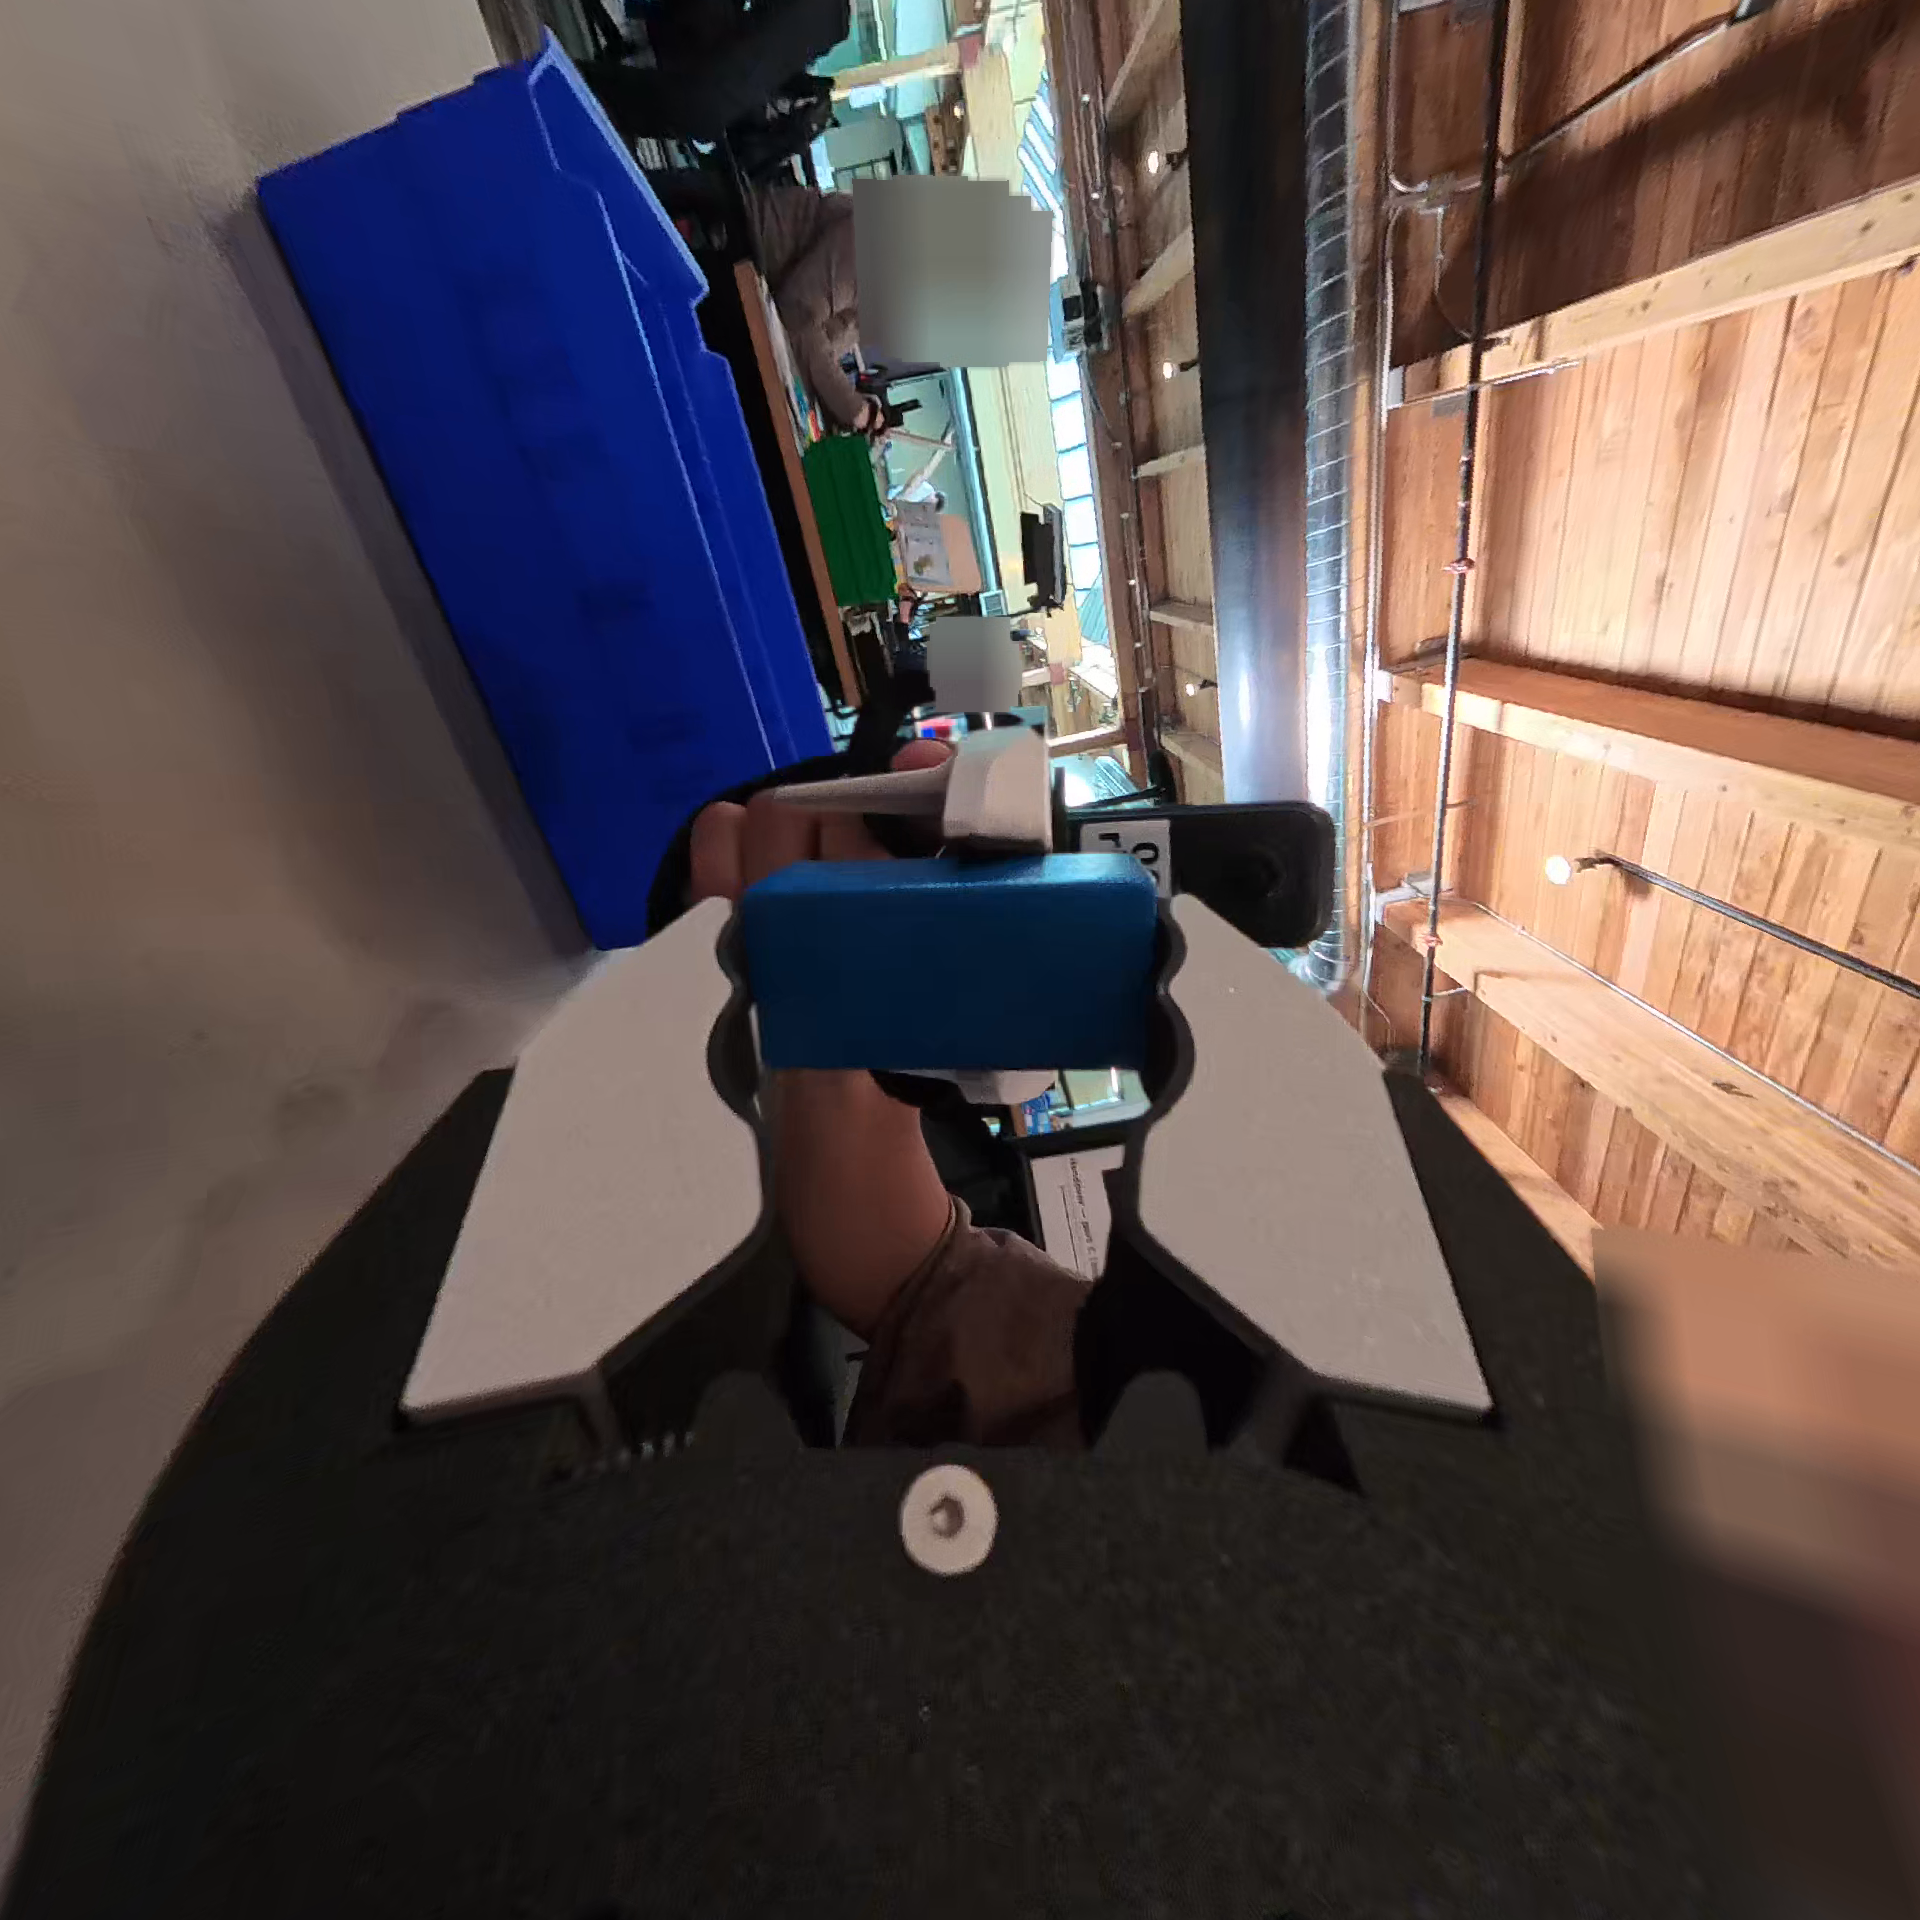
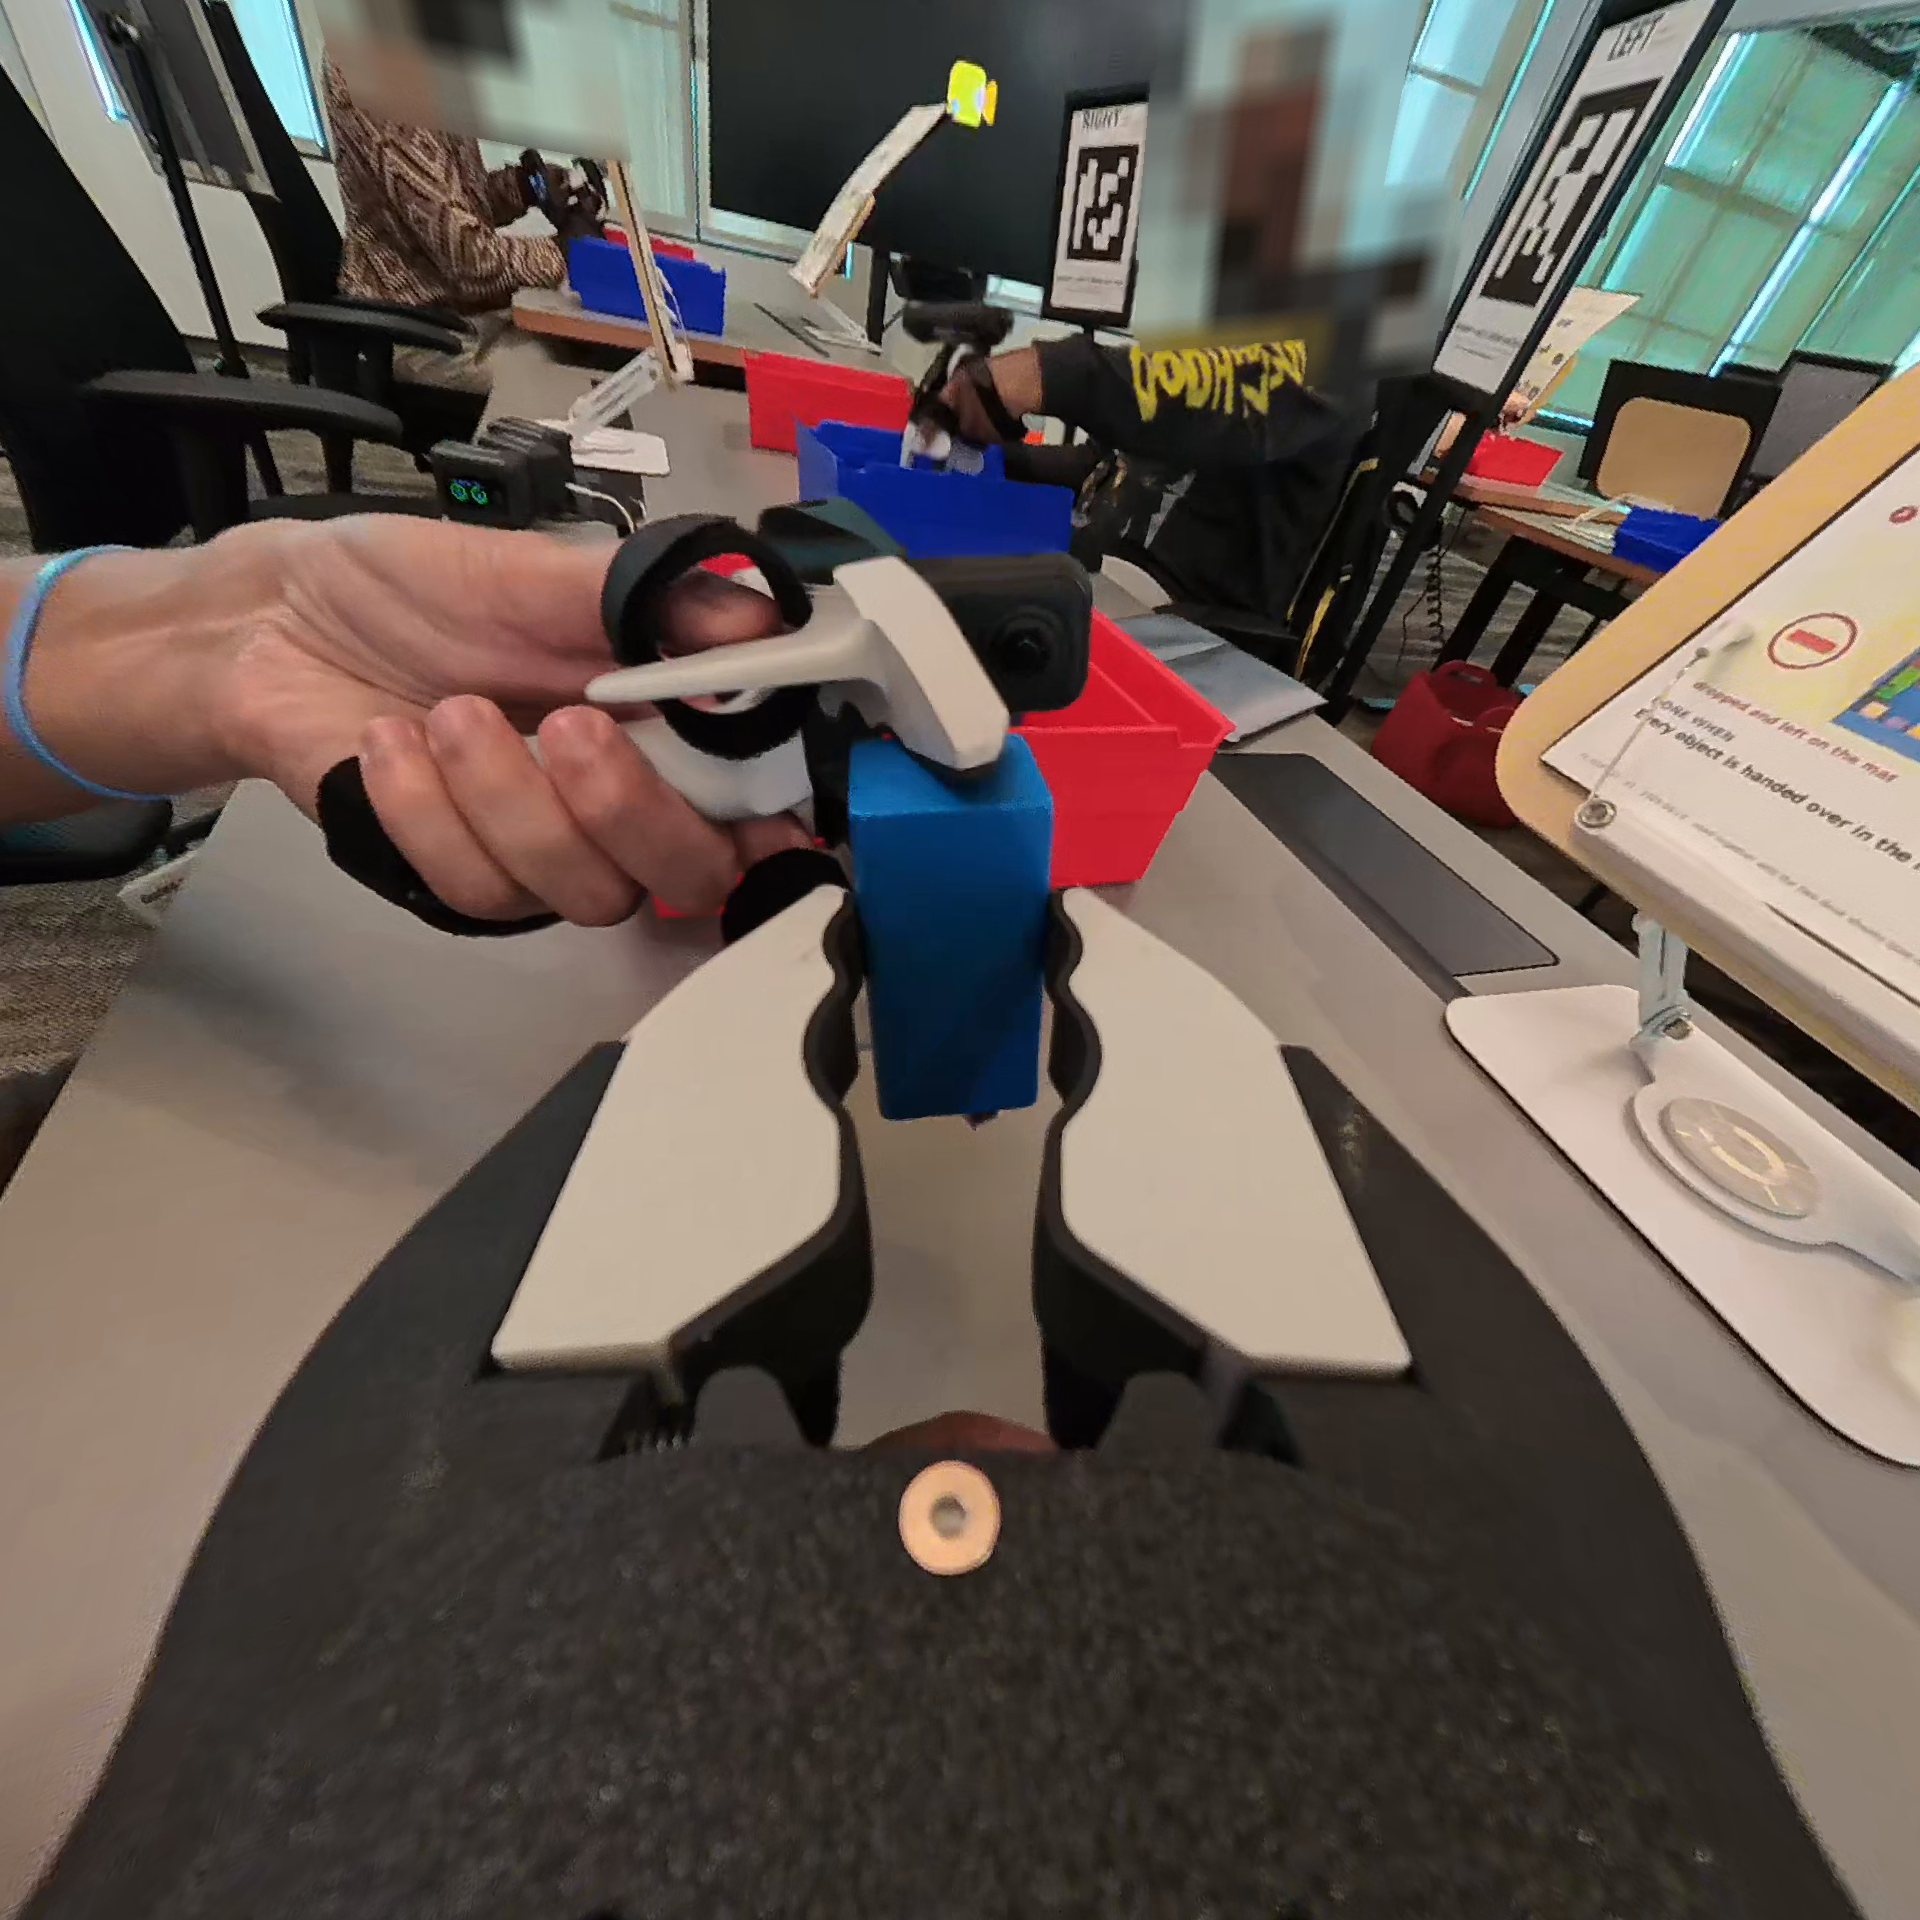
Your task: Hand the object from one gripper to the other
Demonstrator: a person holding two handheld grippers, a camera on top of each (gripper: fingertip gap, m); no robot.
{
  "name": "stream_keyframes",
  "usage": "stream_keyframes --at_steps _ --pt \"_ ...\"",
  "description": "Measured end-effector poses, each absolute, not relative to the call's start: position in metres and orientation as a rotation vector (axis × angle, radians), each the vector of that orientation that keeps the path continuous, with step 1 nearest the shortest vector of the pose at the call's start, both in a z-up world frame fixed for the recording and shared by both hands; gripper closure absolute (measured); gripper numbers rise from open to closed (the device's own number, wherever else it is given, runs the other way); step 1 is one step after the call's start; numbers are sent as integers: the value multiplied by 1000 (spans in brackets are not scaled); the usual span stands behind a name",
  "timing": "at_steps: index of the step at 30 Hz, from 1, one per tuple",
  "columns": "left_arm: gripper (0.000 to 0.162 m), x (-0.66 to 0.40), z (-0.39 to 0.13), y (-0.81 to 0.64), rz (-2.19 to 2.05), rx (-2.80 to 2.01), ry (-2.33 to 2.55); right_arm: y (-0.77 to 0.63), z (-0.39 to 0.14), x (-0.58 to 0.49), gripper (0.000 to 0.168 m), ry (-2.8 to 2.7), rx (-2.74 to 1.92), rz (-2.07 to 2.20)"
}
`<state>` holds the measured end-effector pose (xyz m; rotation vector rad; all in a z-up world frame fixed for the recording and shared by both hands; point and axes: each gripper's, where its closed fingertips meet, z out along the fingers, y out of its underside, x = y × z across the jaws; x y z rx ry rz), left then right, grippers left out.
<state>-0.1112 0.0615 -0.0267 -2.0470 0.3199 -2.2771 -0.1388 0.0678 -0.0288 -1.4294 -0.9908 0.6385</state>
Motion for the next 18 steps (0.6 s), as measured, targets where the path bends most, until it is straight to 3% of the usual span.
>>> stream_keyframes --at_steps 5,9,14,18 --pt "89 -123 -20 55 -2199 -2006 497 63 -23 -139 135 -1000 -1426 683" --pt "92 -156 -13 54 -1975 -1961 656 67 11 -107 135 -928 -1445 634" --pt "100 -202 -30 55 -1515 -1929 706 91 61 10 135 -566 -1605 429" --pt "103 -224 -56 32 -1283 -1902 730 111 35 118 135 -151 -1851 220"
